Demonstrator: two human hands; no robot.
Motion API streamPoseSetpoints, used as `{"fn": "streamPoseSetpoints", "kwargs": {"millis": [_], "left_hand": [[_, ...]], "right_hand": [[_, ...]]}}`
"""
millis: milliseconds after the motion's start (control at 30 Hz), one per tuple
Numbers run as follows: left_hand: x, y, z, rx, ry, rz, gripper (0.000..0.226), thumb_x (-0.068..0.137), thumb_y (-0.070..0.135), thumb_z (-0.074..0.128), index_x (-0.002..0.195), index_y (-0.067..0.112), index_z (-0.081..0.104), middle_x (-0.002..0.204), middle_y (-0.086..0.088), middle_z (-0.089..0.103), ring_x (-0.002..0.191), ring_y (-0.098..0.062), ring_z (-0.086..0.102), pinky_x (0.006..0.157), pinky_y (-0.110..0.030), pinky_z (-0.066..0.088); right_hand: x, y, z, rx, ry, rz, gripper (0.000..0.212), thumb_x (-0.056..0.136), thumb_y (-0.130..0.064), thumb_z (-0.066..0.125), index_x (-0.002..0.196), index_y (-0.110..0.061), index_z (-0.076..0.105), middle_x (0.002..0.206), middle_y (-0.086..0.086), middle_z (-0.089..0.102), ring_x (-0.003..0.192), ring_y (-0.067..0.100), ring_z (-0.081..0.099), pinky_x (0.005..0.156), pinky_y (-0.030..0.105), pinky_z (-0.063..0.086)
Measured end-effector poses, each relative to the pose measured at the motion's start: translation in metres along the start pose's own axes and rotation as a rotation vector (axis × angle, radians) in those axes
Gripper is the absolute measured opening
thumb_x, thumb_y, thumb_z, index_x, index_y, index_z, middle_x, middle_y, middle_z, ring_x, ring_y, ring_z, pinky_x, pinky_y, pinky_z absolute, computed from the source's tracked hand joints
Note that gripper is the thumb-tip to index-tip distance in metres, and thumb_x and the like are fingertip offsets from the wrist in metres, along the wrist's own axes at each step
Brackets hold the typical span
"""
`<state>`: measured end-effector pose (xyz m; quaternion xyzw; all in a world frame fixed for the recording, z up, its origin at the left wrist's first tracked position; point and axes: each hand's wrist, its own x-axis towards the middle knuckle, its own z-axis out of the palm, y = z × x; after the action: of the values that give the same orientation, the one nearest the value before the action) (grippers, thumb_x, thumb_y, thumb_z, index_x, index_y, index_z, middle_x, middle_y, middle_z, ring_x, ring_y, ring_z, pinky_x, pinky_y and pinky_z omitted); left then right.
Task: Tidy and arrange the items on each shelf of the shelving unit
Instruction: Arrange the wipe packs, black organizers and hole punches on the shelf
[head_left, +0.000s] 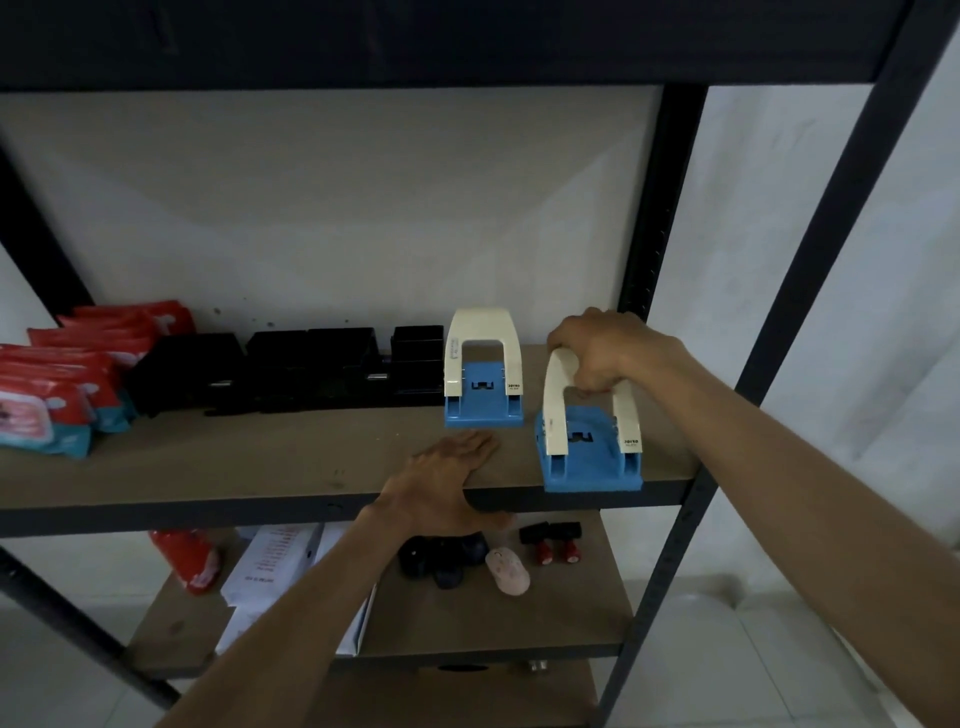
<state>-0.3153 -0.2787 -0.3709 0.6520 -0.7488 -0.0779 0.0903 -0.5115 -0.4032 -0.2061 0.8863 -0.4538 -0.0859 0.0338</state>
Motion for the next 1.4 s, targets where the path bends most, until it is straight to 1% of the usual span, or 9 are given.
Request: {"fn": "streamPoseSetpoints", "kwargs": {"millis": [267,467,667,833,967,1033,1133,1267,1400], "left_hand": [[-0.001,0.004,-0.001,-0.035,0.012,-0.039,0.086,0.088,0.079,0.039,0.158,0.033,0.016,0.165,0.012,0.013,0.15,-0.007,0.013,0.118,-0.032,0.014],[-0.002,0.008,-0.004,-0.033,0.004,-0.047,0.088,0.088,0.078,0.039,0.158,0.03,0.018,0.165,0.011,0.014,0.15,-0.008,0.013,0.119,-0.033,0.015],[-0.001,0.008,-0.004,-0.009,0.01,-0.041,0.08,0.093,0.074,0.029,0.158,0.03,0.016,0.165,0.01,0.013,0.15,-0.007,0.012,0.119,-0.03,0.012],[-0.001,0.008,-0.002,0.0,0.015,-0.026,0.08,0.093,0.074,0.027,0.158,0.03,0.015,0.165,0.011,0.012,0.15,-0.006,0.01,0.118,-0.026,0.008],[-0.001,0.007,0.001,0.006,0.024,-0.02,0.08,0.093,0.075,0.025,0.159,0.03,0.014,0.165,0.011,0.011,0.15,-0.005,0.009,0.119,-0.027,0.009],[0.0,0.008,0.001,0.013,0.024,-0.017,0.08,0.094,0.074,0.025,0.159,0.029,0.012,0.165,0.011,0.009,0.15,-0.005,0.007,0.117,-0.025,0.006],[-0.001,0.013,0.0,0.054,0.037,-0.012,0.077,0.097,0.07,0.024,0.16,0.027,0.01,0.166,0.011,0.005,0.15,-0.004,0.004,0.116,-0.022,0.002],[-0.002,0.012,0.003,0.078,0.059,-0.01,0.077,0.096,0.07,0.021,0.16,0.028,0.009,0.166,0.011,0.004,0.15,-0.003,0.003,0.114,-0.02,-0.001],[-0.002,0.01,0.004,0.085,0.057,-0.016,0.081,0.093,0.074,0.018,0.16,0.029,0.008,0.165,0.013,0.003,0.15,-0.002,0.002,0.116,-0.022,0.001]], "right_hand": [[0.03,-0.005,-0.001,0.158,0.133,0.028,0.059,0.08,-0.012,0.076,0.134,-0.025,0.059,0.126,0.006,0.058,0.113,0.025,0.057,0.089,0.034,0.046],[0.058,-0.002,0.006,0.24,0.217,0.054,0.054,0.075,-0.008,0.077,0.126,-0.023,0.065,0.121,0.004,0.064,0.108,0.026,0.062,0.082,0.031,0.044],[0.074,0.003,0.011,0.327,0.268,0.089,0.064,0.079,-0.008,0.076,0.138,-0.023,0.058,0.133,0.006,0.06,0.119,0.027,0.058,0.096,0.035,0.044],[0.076,0.02,0.01,0.533,0.181,0.062,0.071,0.077,-0.01,0.08,0.141,-0.026,0.054,0.142,0.004,0.052,0.127,0.025,0.051,0.099,0.031,0.042],[0.061,0.051,0.001,0.775,0.284,0.117,0.052,0.086,0.002,0.057,0.129,-0.026,0.064,0.142,0.006,0.053,0.13,0.018,0.051,0.103,0.028,0.043],[0.058,0.066,0.002,0.735,0.318,0.197,0.049,0.087,0.005,0.047,0.124,-0.019,0.068,0.145,0.007,0.051,0.133,0.021,0.049,0.108,0.028,0.041],[0.056,0.079,0.012,0.569,0.186,0.244,0.042,0.092,0.003,0.046,0.128,-0.007,0.066,0.145,0.012,0.052,0.133,0.026,0.048,0.109,0.029,0.04],[0.056,0.076,0.039,0.378,-0.066,0.21,0.045,0.096,-0.017,0.057,0.141,-0.016,0.055,0.139,0.009,0.056,0.121,0.026,0.055,0.096,0.031,0.048],[0.059,0.077,0.067,0.357,-0.075,0.261,0.04,0.085,-0.023,0.07,0.124,-0.021,0.062,0.12,0.006,0.063,0.103,0.024,0.062,0.092,0.035,0.054]]}}
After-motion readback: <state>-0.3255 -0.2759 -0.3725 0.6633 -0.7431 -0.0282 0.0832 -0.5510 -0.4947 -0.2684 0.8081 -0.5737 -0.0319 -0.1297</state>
